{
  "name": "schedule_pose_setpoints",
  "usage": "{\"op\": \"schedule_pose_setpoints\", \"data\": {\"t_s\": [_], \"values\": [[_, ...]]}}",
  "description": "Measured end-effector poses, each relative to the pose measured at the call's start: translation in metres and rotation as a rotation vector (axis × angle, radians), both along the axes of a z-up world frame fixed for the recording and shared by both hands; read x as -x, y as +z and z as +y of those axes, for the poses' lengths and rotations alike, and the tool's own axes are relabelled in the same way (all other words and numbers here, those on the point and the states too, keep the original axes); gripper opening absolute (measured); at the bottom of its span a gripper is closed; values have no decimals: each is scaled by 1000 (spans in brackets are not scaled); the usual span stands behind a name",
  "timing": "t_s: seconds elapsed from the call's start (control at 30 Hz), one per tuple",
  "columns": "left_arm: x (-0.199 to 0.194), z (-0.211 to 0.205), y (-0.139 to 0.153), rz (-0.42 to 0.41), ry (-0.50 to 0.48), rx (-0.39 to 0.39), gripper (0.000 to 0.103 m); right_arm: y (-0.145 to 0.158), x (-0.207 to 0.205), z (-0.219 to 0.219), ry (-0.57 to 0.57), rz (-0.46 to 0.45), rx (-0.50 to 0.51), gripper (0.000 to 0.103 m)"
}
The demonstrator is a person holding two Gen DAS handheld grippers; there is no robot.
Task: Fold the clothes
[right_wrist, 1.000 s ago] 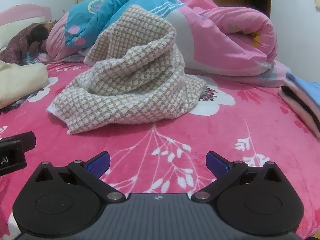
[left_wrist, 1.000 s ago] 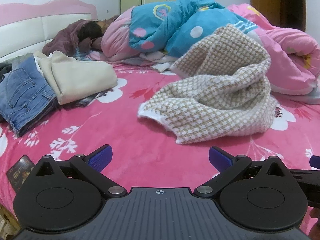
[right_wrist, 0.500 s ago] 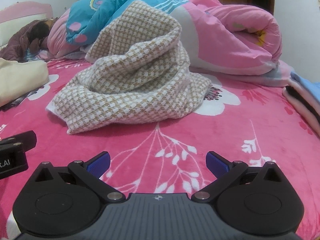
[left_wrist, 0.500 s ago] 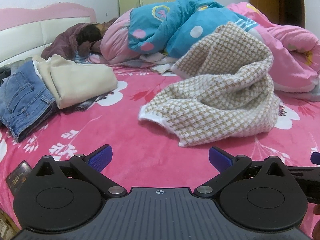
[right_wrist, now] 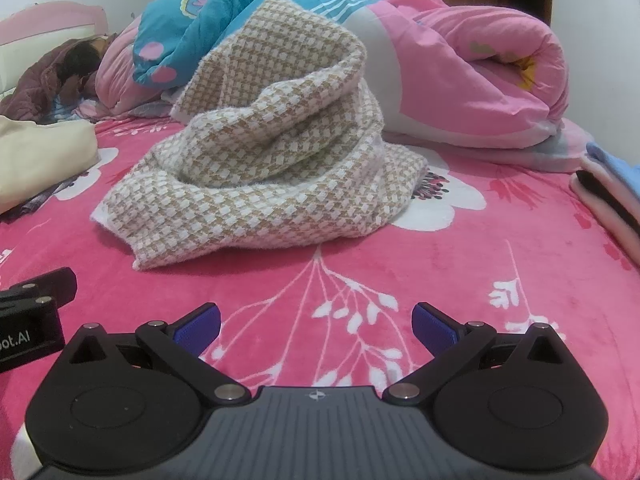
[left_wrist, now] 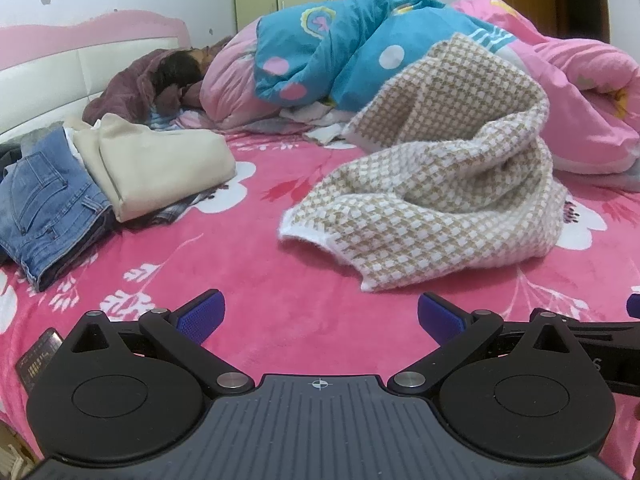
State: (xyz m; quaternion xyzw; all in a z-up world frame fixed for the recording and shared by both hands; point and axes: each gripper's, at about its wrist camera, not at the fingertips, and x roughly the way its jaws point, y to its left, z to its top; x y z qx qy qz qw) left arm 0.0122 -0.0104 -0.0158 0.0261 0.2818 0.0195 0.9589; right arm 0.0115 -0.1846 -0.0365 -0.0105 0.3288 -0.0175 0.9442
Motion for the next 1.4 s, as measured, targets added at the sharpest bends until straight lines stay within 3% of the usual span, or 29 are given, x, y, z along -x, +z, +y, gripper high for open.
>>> {"op": "schedule_pose_setpoints", "data": {"t_s": [0.27, 0.4, 0.53, 0.67, 0.93, 1.1, 1.2, 1.23, 1.4], "values": [[-2, -1, -5, -18, -6, -8, 103, -2, -2, -5, 1, -1, -5, 103], [-9, 0, -12, -32, -18, 36, 103, -4, -6, -18, 16, -19, -30, 103], [-17, 0, -20, -74, -46, 87, 103, 2, -13, -39, 62, -76, -80, 103], [-29, -4, -24, -115, -92, 65, 103, 14, -21, -57, 105, -182, -124, 103], [-71, 1, -36, -131, -177, 131, 102, 49, -67, -45, 198, -301, -26, 103], [-94, 7, -43, -129, -196, 200, 99, 69, -103, -19, 246, -375, 106, 103], [-102, 12, -50, -106, -198, 259, 92, 76, -131, -10, 251, -364, 129, 103], [-105, 13, -52, -98, -199, 273, 85, 78, -141, -8, 253, -360, 137, 103], [-113, 10, -56, -68, -208, 283, 64, 89, -189, 6, 261, -341, 175, 103]]}}
